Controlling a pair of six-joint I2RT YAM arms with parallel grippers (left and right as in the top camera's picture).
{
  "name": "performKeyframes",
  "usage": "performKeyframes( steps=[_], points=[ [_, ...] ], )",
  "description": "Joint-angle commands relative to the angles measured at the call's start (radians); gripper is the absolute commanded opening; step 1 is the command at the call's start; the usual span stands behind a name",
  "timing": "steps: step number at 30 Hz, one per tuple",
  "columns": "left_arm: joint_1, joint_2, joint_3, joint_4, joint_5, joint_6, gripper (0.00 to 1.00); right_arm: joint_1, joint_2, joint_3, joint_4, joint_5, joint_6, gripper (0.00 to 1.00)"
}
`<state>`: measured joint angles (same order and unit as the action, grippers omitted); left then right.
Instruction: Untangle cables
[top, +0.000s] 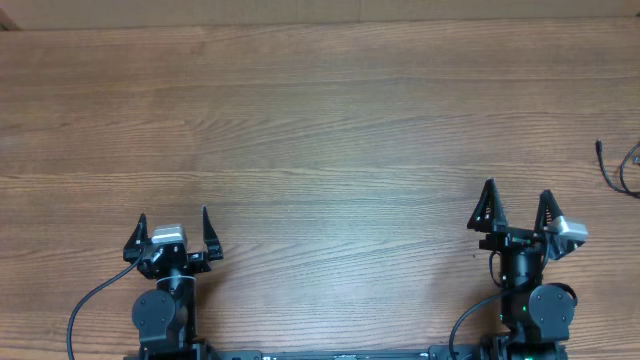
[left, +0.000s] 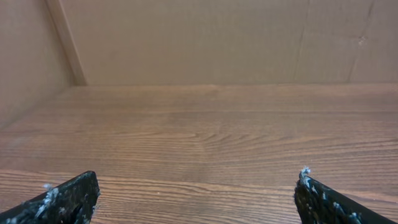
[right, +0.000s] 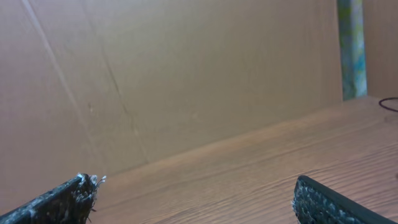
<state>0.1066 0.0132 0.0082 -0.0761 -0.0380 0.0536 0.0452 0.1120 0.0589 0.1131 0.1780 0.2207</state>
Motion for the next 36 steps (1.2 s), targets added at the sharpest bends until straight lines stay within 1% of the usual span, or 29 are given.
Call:
performKeyframes(
  steps=[1, 4, 13, 16, 22, 29, 36],
  points=[
    [-0.002, -0.010, -0.003, 0.001, 0.005, -0.008, 1.00, -0.008, -0.077, -0.028, -0.009, 0.012, -0.016, 1.00],
    [-0.002, -0.010, -0.003, 0.001, 0.005, -0.008, 1.00, -0.009, -0.110, -0.047, -0.010, 0.011, -0.016, 1.00],
    [-0.002, -0.010, -0.003, 0.001, 0.005, -0.008, 1.00, -0.015, -0.109, -0.051, -0.018, 0.004, -0.015, 1.00],
    [-0.002, -0.010, -0.003, 0.001, 0.005, -0.008, 0.99, -0.015, -0.109, -0.051, -0.045, -0.018, -0.020, 1.00],
    [-0.002, -0.010, -0.003, 0.001, 0.005, -0.008, 1.00, -0.015, -0.109, -0.051, -0.143, -0.129, -0.186, 1.00],
    [-0.002, -0.010, -0.003, 0.001, 0.005, -0.008, 1.00, -0.015, -0.109, -0.051, -0.195, -0.129, -0.250, 1.00],
    [-0.002, -0.010, -0.003, 0.001, 0.005, -0.008, 1.00, -0.023, -0.109, -0.051, -0.197, -0.136, -0.252, 1.00]
  ],
)
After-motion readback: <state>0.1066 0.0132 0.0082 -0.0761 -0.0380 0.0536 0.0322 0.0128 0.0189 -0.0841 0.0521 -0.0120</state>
